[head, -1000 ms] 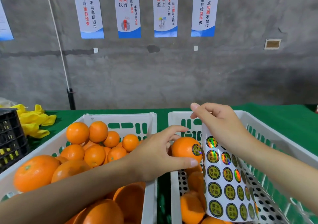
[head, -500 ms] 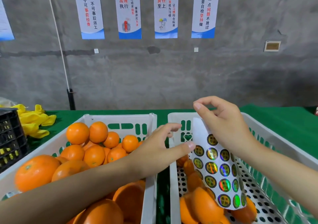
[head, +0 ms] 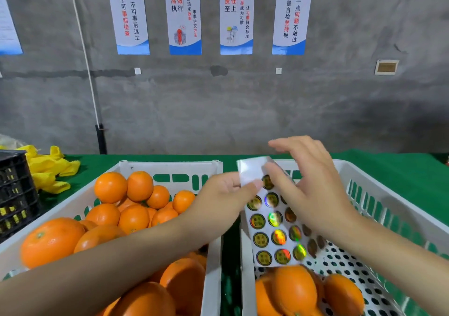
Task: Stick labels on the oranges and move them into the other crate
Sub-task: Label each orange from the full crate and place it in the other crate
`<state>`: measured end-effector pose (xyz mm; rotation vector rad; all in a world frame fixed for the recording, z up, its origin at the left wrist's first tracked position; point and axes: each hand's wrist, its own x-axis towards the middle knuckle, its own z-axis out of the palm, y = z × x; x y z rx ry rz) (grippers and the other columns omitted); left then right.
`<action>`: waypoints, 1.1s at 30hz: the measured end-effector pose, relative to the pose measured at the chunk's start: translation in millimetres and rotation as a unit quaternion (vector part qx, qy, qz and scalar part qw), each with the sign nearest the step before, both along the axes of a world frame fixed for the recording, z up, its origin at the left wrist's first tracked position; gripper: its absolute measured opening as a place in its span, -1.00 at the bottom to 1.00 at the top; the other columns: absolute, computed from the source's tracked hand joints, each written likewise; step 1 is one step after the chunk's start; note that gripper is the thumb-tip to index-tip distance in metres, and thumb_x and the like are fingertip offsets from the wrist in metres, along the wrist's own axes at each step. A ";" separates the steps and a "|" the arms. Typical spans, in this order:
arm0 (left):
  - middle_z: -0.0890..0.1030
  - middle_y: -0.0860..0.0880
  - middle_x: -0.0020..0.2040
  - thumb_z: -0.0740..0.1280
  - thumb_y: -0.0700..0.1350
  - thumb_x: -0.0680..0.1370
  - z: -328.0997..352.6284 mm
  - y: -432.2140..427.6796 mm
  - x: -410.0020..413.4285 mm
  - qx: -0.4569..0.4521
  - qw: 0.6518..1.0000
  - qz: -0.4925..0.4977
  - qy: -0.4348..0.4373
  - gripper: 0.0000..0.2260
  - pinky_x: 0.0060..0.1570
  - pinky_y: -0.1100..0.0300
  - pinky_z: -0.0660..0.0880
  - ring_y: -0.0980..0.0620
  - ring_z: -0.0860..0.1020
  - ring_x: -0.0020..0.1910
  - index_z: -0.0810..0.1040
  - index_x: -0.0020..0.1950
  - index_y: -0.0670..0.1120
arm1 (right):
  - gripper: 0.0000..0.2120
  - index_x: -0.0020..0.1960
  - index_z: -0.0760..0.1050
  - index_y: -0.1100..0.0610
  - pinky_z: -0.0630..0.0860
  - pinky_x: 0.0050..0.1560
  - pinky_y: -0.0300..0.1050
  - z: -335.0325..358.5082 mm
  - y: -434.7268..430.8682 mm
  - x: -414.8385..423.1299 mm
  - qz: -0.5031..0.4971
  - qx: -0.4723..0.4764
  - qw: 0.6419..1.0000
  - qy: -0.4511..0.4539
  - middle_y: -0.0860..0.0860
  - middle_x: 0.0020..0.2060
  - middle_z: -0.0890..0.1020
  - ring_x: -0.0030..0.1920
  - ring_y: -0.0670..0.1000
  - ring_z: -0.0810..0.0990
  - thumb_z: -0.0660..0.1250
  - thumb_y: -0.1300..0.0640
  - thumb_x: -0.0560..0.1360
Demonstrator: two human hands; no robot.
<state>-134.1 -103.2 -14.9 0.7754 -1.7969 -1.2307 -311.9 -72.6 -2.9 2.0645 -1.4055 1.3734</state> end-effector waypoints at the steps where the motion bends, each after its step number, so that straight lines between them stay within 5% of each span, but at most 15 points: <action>1: 0.74 -0.08 -0.02 0.27 -0.08 0.66 1.0 -1.2 1.2 -0.008 1.000 0.023 0.001 -0.79 0.15 -0.10 0.61 -0.08 0.71 0.00 0.67 0.11 -0.12 | -0.77 0.18 0.55 0.00 0.45 0.11 -0.01 0.3 0.7 0.3 -0.003 -0.006 1.000 0.030 -0.13 0.03 0.56 0.11 -0.05 0.47 0.26 -0.03 0.58; 9: 0.75 -0.07 -0.10 0.20 -0.04 0.69 0.3 -2.7 1.3 0.036 0.998 0.046 -0.005 -0.72 0.04 0.09 0.60 -0.05 0.70 -0.04 0.68 -0.01 -0.09 | -0.63 0.14 0.66 -0.02 0.55 0.10 -0.12 -5.7 0.9 1.8 0.048 0.058 0.996 0.041 -0.17 0.03 0.67 0.06 -0.17 0.57 0.26 -0.19 0.50; 16: 0.61 0.26 -0.36 0.19 -0.12 0.66 -1.8 3.6 7.4 -0.031 0.996 0.051 -0.071 -0.67 -0.34 0.47 0.44 0.36 0.58 -0.27 0.60 -0.25 0.06 | -0.64 0.09 0.69 -0.06 0.55 0.12 -0.15 -3.6 0.6 1.7 0.068 0.094 0.993 0.028 -0.21 0.01 0.69 0.05 -0.22 0.58 0.30 -0.22 0.45; 18: 0.55 0.19 -0.41 0.18 -0.11 0.67 -0.8 5.0 8.0 -0.088 0.989 0.033 -0.111 -0.64 -0.33 0.39 0.43 0.27 0.54 -0.33 0.59 -0.25 0.14 | -0.64 0.11 0.69 -0.06 0.55 0.14 -0.12 -1.8 1.0 1.7 0.078 0.101 0.991 0.033 -0.21 0.03 0.69 0.07 -0.21 0.58 0.29 -0.21 0.46; 21: 0.47 0.08 -0.39 0.18 -0.05 0.59 -1.6 3.3 8.7 -0.118 0.986 0.028 -0.116 -0.78 -0.30 0.19 0.41 0.19 0.46 -0.35 0.55 -0.17 -0.04 | -0.67 0.16 0.67 -0.02 0.58 0.13 -0.08 -0.4 2.2 1.0 0.089 0.086 0.991 0.057 -0.15 0.04 0.69 0.07 -0.15 0.61 0.35 -0.12 0.48; 23: 0.52 0.09 -0.40 0.20 -0.13 0.62 -0.2 2.2 10.3 -0.121 0.985 0.028 -0.118 -0.79 -0.36 0.26 0.42 0.21 0.48 -0.38 0.54 -0.17 -0.09 | -0.73 0.18 0.66 0.02 0.59 0.13 -0.03 -0.7 2.3 -0.2 0.094 0.078 0.989 0.080 -0.12 0.05 0.70 0.08 -0.10 0.62 0.41 -0.01 0.51; 26: 0.68 0.07 -0.11 0.24 -0.19 0.62 1.5 1.7 12.7 -0.162 0.971 0.020 -0.174 -0.82 -0.10 0.21 0.60 0.16 0.63 -0.08 0.61 0.06 0.01 | -0.76 0.17 0.66 0.05 0.60 0.09 0.05 -1.3 2.6 -1.5 0.091 0.069 0.987 0.110 -0.08 0.05 0.70 0.07 -0.03 0.63 0.40 0.07 0.53; 29: 0.64 0.06 0.16 0.21 -0.08 0.58 3.4 5.4 12.3 -0.189 0.961 -0.019 -0.203 -0.69 0.20 0.00 0.54 0.07 0.57 0.20 0.53 0.29 0.09 | -0.75 0.14 0.68 0.07 0.62 0.01 0.04 1.8 5.6 -1.8 0.087 0.063 0.986 0.126 -0.07 -0.02 0.72 0.00 -0.01 0.65 0.34 0.04 0.52; 33: 0.61 -0.11 0.04 0.18 -0.04 0.62 2.5 6.3 11.5 -0.213 0.947 -0.017 -0.238 -0.77 0.08 -0.20 0.50 -0.09 0.55 0.06 0.52 0.17 -0.10 | -0.66 0.02 0.69 0.10 0.60 -0.12 0.01 7.2 8.3 -1.6 0.045 0.079 0.973 0.211 -0.04 -0.17 0.71 -0.13 0.03 0.63 0.18 0.00 0.54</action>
